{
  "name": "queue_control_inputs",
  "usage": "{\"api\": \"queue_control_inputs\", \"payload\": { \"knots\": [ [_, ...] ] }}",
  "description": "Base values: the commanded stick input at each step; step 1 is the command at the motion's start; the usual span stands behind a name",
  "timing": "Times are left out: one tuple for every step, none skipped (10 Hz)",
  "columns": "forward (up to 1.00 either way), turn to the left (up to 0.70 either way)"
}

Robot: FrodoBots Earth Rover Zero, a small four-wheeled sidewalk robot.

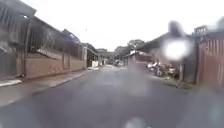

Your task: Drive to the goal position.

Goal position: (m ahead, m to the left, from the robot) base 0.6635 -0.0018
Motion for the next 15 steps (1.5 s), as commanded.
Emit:
{"api": "queue_control_inputs", "payload": {
  "knots": [
    [0.70, 0.00],
    [0.70, 0.00],
    [0.70, 0.00],
    [0.70, 0.00],
    [0.70, 0.00],
    [0.70, 0.00],
    [0.70, 0.00],
    [0.70, 0.00],
    [0.70, 0.00],
    [0.55, 0.00],
    [0.00, 0.00],
    [0.00, 0.00],
    [0.00, 0.00],
    [0.00, 0.00],
    [0.00, 0.00]
  ]
}}
